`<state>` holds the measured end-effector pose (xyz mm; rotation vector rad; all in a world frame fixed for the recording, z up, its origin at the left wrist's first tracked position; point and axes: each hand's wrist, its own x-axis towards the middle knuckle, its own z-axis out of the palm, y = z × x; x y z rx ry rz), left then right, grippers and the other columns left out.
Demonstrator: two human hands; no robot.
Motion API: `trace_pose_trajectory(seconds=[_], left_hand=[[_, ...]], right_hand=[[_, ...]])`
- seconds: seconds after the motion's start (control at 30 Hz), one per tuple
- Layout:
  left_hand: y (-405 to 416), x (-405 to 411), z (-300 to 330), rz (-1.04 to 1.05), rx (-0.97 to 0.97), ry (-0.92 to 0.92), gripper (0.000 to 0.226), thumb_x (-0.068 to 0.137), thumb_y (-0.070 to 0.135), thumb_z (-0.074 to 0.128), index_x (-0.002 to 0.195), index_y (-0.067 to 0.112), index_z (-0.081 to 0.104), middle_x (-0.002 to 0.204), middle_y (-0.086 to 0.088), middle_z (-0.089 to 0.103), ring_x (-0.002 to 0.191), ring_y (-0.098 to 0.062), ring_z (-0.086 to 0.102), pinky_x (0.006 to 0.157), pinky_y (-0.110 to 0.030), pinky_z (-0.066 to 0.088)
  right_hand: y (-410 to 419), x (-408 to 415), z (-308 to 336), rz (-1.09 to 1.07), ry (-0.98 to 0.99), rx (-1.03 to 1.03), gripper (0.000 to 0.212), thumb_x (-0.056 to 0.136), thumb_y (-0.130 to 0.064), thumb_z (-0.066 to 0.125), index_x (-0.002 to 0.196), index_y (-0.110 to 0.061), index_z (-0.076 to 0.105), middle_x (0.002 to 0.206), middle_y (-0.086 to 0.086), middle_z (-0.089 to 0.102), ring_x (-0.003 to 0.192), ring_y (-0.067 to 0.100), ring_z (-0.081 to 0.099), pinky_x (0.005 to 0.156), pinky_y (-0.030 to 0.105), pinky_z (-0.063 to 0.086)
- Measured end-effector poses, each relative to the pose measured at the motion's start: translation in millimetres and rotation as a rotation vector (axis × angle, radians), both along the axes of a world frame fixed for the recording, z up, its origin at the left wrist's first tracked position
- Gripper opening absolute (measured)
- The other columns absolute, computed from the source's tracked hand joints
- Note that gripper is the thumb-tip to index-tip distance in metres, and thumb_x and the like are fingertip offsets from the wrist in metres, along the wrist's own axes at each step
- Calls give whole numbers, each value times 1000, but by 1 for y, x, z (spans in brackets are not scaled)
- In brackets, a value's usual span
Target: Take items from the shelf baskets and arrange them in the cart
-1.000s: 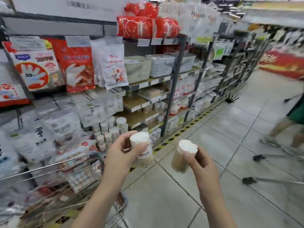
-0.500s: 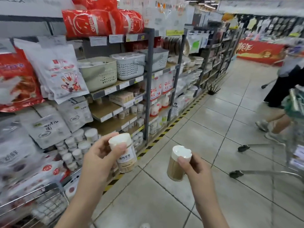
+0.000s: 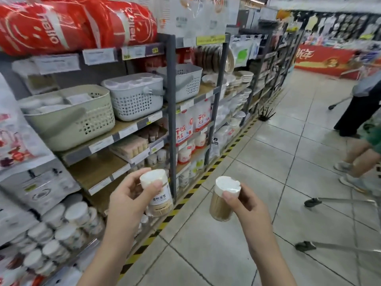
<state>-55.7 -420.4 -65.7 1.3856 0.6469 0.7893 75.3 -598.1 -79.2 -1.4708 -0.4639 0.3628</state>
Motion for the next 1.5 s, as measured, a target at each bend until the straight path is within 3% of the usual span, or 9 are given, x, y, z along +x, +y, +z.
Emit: trace_pose_trajectory(seconds=[0.23,0.37,0.5,0.63,0.87,1.0,1.13,1.3,1.5], left_hand=[[27,117,-10,-54,-6,66,48,52,53,71,96,35,70,95,8,71,82,-7,67,58,-17,52],[51,181,-15,39,-40,63,45,53,51,73,96,39,71,97,7,72,87,-13,69,72,-32,53],[72,244,-10,170,-42,41,45,53,52,73,97,40,70,97,7,72,85,-15,70,69,-34,56],[83,302,-11,265,-62,23,46,51,53,72,95,39,71,98,7,72,91,-17,68,79,-42,54],[122,366,-17,391,-76,61,41,52,51,72,92,43,70,99,9,72,89,-14,67,74,-33,51],[163,411,-13,429,-39,36,41,50,50,71,90,44,70,96,9,72,83,-9,68,70,-29,49],[207,466,-3,418,-39,-28,42,48,50,72,89,41,72,94,10,73,82,-5,67,73,-30,47],[257,523,21,354,65,-40,46,53,52,75,96,40,69,98,10,71,89,-8,67,76,-33,52],[296,558,44,394,175,-50,44,57,56,79,98,42,68,103,15,70,93,-1,65,73,-22,49]], right_hand=[[24,124,-13,-94,64,6,41,64,-48,70,102,-32,69,100,-19,71,92,-3,65,70,15,48],[52,208,-12,-44,22,23,57,58,-56,69,106,-26,70,101,-13,72,91,0,66,68,12,51],[85,292,-3,91,17,37,36,72,-42,69,104,-27,72,100,-8,73,90,4,67,69,12,50],[122,361,1,218,7,17,38,74,-41,67,109,-27,69,104,-9,72,94,3,66,71,11,50],[189,436,-6,391,72,-8,38,68,-50,71,103,-34,71,102,-12,72,92,1,66,70,11,49],[239,481,-7,427,68,-18,43,72,-48,71,111,-28,68,104,-11,72,97,4,65,74,20,53],[283,529,4,432,23,-17,42,71,-44,69,109,-26,69,101,-10,73,94,5,66,72,14,51],[334,587,27,397,-51,40,44,67,-53,71,107,-37,71,106,-9,72,98,6,66,74,20,53],[382,622,41,462,-104,71,47,67,-65,68,107,-41,69,106,-10,72,98,8,67,73,20,54]])
